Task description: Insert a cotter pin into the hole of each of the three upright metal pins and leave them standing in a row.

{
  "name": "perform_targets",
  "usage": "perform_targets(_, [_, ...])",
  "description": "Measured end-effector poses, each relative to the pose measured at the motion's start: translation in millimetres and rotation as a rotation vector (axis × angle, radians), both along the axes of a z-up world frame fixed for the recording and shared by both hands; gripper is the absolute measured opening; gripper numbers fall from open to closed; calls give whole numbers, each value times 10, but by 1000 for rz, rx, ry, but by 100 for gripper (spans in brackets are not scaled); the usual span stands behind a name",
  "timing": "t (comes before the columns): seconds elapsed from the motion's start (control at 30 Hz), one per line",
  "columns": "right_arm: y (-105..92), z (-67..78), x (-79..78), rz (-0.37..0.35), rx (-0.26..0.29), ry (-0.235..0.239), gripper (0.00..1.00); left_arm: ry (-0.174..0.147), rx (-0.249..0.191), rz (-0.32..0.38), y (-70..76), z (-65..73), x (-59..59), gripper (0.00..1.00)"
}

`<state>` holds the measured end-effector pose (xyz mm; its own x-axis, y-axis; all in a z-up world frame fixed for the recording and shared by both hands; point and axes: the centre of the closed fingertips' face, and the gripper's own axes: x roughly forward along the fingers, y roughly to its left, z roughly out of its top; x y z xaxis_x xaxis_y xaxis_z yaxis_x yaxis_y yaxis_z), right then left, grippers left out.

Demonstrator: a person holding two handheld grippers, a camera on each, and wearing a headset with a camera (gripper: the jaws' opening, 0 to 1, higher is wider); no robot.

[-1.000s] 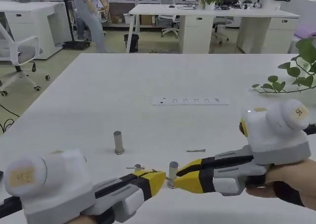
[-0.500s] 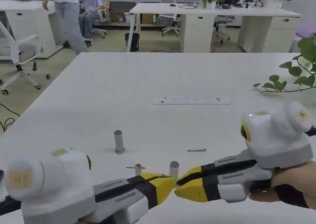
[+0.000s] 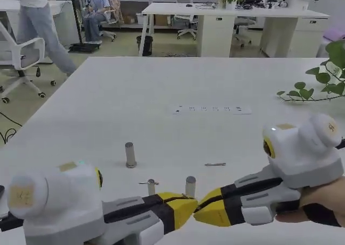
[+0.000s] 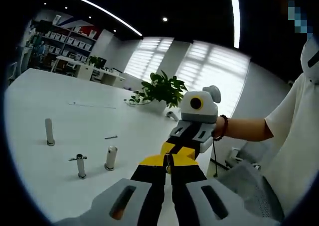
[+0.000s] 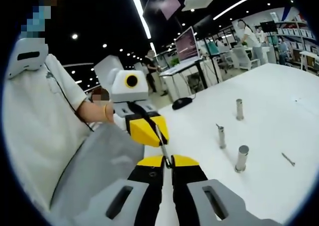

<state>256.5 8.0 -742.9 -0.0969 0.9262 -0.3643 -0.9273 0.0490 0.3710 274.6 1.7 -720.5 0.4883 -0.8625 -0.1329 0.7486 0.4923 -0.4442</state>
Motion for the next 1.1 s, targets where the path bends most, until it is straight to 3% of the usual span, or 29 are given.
perform_targets(0.23, [-17, -22, 14, 17, -18, -42, 4, 0, 9, 10, -2, -17, 13, 1])
perform_targets(0.4, [-46, -69, 43, 21, -56, -59, 3, -15, 40, 24, -3, -57, 28, 2])
perform_targets(0.5, [-73, -93, 77, 20, -80, -73, 3, 2, 39, 39, -3, -75, 40, 2])
perform_targets(0.67, [-120, -136, 154, 0, -128, -96, 3, -8, 56, 47, -2, -93, 51, 11])
perform_targets(0.83, [-175, -196, 245, -19, -184, -123, 3, -40, 114, 84, 48, -153, 106, 18])
perform_targets(0.93, [-226, -252, 313, -29, -238, -148, 3, -68, 172, 115, 94, -208, 162, 22])
perform_targets(1.1, [-284, -317, 402, -31, -310, -182, 3, -76, 231, 153, 140, -322, 239, 24])
